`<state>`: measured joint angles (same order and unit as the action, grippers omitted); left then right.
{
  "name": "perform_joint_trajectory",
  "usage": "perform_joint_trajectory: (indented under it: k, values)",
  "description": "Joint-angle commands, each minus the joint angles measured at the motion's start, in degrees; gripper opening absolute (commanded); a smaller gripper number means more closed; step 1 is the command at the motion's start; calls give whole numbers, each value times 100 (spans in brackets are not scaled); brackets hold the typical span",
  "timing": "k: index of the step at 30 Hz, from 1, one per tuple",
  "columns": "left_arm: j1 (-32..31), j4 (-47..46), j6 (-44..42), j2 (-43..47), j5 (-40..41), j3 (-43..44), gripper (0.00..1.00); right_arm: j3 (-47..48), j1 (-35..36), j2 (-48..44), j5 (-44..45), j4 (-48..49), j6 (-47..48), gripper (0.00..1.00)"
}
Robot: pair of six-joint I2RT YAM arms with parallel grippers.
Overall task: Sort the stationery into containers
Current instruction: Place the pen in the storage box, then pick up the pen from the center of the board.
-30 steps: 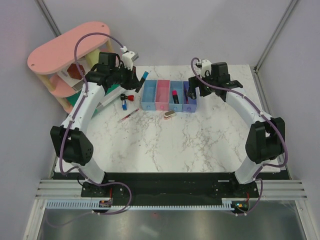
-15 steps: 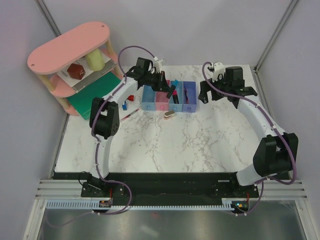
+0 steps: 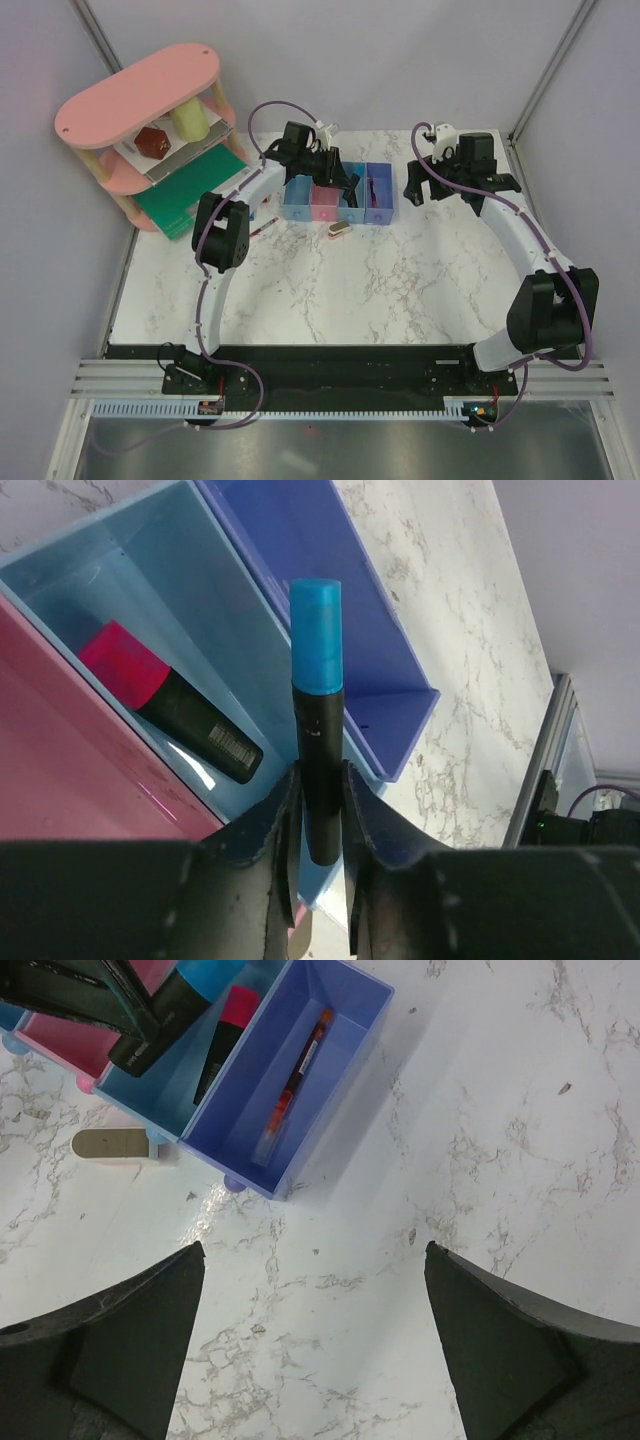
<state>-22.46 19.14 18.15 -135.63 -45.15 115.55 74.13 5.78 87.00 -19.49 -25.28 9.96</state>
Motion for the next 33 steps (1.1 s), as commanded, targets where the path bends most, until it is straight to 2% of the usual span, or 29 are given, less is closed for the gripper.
perform_joint_trajectory:
  k: [1, 2, 6, 12, 15, 16, 17, 19, 22, 26, 33]
  values:
    - [-48, -182, 75, -77, -100, 214, 34, -118, -42, -122, -82, 111, 94, 98]
    - [-39, -182, 31, -77, -108, 214, 41, -153, -51, -131, -82, 119, 94, 98]
    - [-39, -191, -13, -69, -179, 222, 57, -179, -60, -166, -99, 128, 85, 98]
    - [-48, -7, -162, 396, -477, 188, 62, -171, -77, -262, -134, 111, 94, 98]
    - [-48, 747, -951, 1063, -461, 65, 64, -162, -77, -350, -99, 76, 147, 98]
    - [-48, 1019, -1615, 1239, -373, 21, 65, -136, -68, -394, -108, 50, 164, 98]
    - [-39, 1605, -2013, 1615, -94, -145, 66, -118, -77, -412, -117, 32, 173, 98]
    - [-31, 2057, -2995, 1986, 355, -444, 69, -65, -77, -473, -143, -21, 165, 98]
    - [-4, 2577, -4043, 2768, 1662, -1339, 75, -48, -77, -579, -240, -56, 165, 98]
    - [276, 2718, -4776, 3429, 2474, -2709, 84, -39, -68, -711, -319, -91, 138, 98]
    - [892, 2771, -5252, 3535, 3152, -3679, 88, -30, -77, -974, -468, -258, 182, 98]
